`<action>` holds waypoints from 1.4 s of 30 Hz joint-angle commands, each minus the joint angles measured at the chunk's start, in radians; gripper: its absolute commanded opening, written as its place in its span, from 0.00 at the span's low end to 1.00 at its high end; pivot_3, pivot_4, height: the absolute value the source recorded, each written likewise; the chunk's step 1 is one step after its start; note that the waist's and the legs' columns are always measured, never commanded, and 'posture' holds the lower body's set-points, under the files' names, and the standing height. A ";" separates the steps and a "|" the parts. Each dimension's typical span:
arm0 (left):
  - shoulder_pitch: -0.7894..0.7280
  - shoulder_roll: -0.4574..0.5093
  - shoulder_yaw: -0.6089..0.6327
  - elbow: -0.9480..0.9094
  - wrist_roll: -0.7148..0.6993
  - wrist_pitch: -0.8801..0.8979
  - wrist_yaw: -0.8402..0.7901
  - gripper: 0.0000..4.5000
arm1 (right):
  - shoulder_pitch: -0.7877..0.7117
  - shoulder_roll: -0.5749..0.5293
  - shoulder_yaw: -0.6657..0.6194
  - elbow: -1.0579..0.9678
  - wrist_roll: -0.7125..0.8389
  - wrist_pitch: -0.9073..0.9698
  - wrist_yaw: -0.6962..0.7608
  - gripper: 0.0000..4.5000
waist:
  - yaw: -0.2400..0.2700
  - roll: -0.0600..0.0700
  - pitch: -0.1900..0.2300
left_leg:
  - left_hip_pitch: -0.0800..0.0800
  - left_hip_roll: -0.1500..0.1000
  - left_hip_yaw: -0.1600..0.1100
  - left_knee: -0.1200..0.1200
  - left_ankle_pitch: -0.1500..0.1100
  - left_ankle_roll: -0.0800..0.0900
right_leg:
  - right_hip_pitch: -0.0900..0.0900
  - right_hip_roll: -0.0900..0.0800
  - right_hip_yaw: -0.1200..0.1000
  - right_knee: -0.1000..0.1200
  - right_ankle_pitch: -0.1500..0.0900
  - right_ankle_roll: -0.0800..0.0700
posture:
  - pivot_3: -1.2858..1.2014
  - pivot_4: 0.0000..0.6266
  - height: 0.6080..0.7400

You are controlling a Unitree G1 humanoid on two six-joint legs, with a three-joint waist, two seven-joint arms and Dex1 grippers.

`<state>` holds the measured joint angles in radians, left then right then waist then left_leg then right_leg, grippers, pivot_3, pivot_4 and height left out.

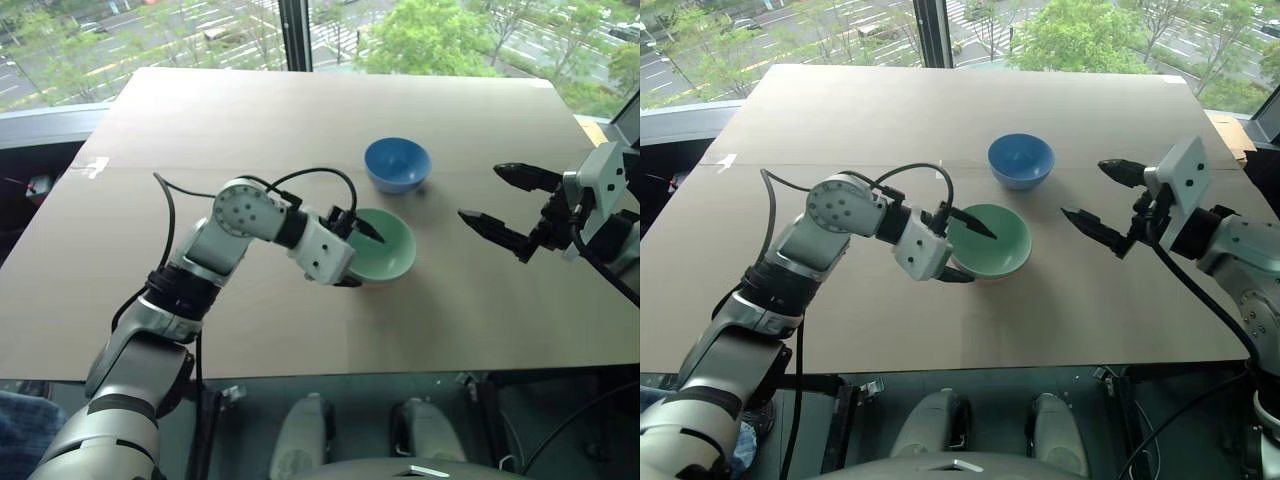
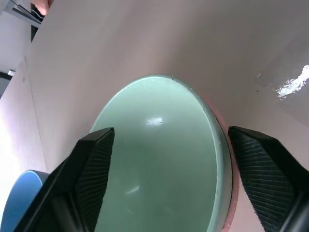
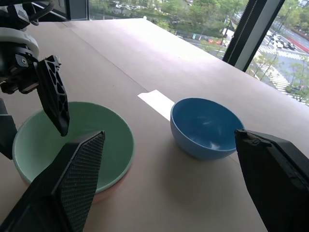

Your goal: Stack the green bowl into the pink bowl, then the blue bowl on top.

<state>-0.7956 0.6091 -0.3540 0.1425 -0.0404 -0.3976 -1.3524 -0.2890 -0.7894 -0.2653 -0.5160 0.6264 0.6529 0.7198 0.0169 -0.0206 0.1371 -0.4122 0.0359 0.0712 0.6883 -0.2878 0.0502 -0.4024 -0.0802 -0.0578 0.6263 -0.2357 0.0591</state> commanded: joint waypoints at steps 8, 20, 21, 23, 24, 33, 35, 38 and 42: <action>0.158 0.086 0.254 -0.139 -0.208 0.429 0.164 0.99 | -0.042 -0.032 0.070 0.068 -0.061 -0.049 0.058 1.00 | -0.006 0.000 0.000 | 0.001 0.001 -0.002 0.000 0.000 0.000 | 0.000 0.000 0.001 0.000 0.000 0.000 | 0.52 0.24 1.00; 0.582 0.203 0.627 -0.464 -0.371 0.807 0.391 0.99 | -0.330 0.065 0.351 0.395 -0.268 -0.187 0.154 1.00 | -0.005 0.001 0.000 | 0.003 0.002 0.000 -0.001 0.000 0.000 | 0.000 0.000 0.003 0.001 0.000 0.000 | 0.52 0.24 1.00; 0.612 0.206 0.653 -0.487 -0.380 0.822 0.401 0.99 | -0.353 0.081 0.369 0.425 -0.286 -0.193 0.154 1.00 | -0.006 0.001 0.000 | 0.003 0.002 -0.001 -0.001 0.000 0.000 | 0.000 0.000 0.003 0.001 0.000 0.000 | 0.52 0.24 1.00; 0.674 0.206 0.723 -0.535 -0.413 0.871 0.430 0.99 | -0.406 0.122 0.421 0.513 -0.343 -0.224 0.157 1.00 | -0.005 0.001 0.000 | 0.004 0.003 0.000 -0.002 0.000 0.000 | 0.000 0.000 0.003 0.000 0.000 0.000 | 0.52 0.24 1.00; 0.701 0.199 0.763 -0.553 -0.424 0.892 0.456 0.99 | -0.441 0.148 0.452 0.579 -0.384 -0.249 0.152 1.00 | -0.006 0.001 0.000 | 0.004 0.003 0.000 -0.002 0.000 0.000 | 0.000 0.000 0.003 0.000 0.000 0.000 | 0.52 0.24 1.00; 0.813 0.140 0.948 -0.659 -0.552 0.975 0.581 0.99 | -0.765 0.378 0.651 1.216 -0.744 -0.554 -0.011 1.00 | -0.020 0.002 0.001 | 0.005 0.001 0.000 -0.004 0.000 -0.001 | 0.000 -0.001 0.003 0.000 0.000 0.000 | 0.52 0.24 1.00; 0.832 0.129 0.964 -0.680 -0.577 0.990 0.600 0.99 | -0.822 0.421 0.669 1.340 -0.794 -0.619 -0.053 1.00 | -0.027 0.002 0.001 | 0.005 0.001 0.000 -0.005 0.000 -0.001 | 0.001 -0.001 0.003 0.000 0.000 0.000 | 0.52 0.24 1.00; 0.857 0.126 0.988 -0.698 -0.608 1.013 0.623 0.99 | -0.879 0.459 0.700 1.462 -0.868 -0.709 -0.099 1.00 | -0.038 0.002 0.001 | 0.005 0.001 0.001 -0.006 0.000 -0.001 | 0.001 0.000 0.003 0.000 0.000 0.000 | 0.52 0.24 1.00; 0.906 0.142 1.027 -0.693 -0.636 1.039 0.627 0.99 | -0.925 0.511 0.723 1.582 -0.936 -0.779 -0.124 1.00 | -0.052 0.003 0.001 | 0.007 0.001 0.001 -0.007 0.001 -0.003 | 0.001 0.000 0.003 0.000 0.000 -0.001 | 0.52 0.24 1.00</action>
<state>0.1090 0.7349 0.6274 -0.5150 -0.6570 0.6417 -0.7324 -1.1794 -0.2787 0.4550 1.0567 -0.2892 -0.0911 0.6099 -0.0351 -0.0179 0.1385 -0.4038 0.0372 0.0720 0.6804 -0.2865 0.0470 -0.4000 -0.0800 -0.0552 0.6266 -0.2358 0.0585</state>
